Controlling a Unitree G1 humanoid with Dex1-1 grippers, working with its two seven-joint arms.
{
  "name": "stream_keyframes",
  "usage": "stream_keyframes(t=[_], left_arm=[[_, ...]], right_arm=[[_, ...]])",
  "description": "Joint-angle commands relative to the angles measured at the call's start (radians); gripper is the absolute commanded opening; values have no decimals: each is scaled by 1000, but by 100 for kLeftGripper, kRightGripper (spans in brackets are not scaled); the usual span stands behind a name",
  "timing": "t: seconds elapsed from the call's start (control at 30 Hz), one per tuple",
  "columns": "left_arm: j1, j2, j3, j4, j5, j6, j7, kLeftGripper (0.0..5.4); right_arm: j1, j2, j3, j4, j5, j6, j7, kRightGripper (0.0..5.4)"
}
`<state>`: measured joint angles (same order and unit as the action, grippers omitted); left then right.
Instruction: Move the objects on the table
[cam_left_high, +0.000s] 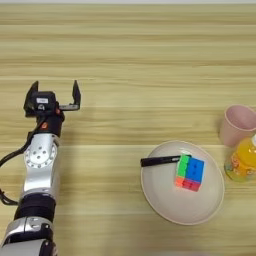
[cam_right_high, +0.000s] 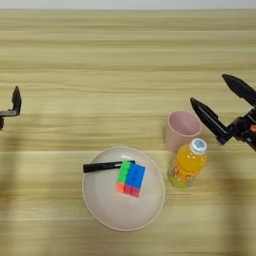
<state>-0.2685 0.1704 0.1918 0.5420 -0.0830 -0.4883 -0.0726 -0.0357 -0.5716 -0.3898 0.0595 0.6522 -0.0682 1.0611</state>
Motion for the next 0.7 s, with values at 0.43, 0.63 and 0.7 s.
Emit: stream_keyframes(t=[0.43,0.63,0.7], left_arm=[[-14,1,-2,18,5,-21,5,539],[-14,2,-3,20,5,-22,3,539],[-14,2,-3,20,5,-22,2,539]], right_arm=[[88,-54,87,163,-167,-93,173,540],[112,-70,125,176,-196,-100,211,540],[123,-75,135,179,-202,-103,224,540]])
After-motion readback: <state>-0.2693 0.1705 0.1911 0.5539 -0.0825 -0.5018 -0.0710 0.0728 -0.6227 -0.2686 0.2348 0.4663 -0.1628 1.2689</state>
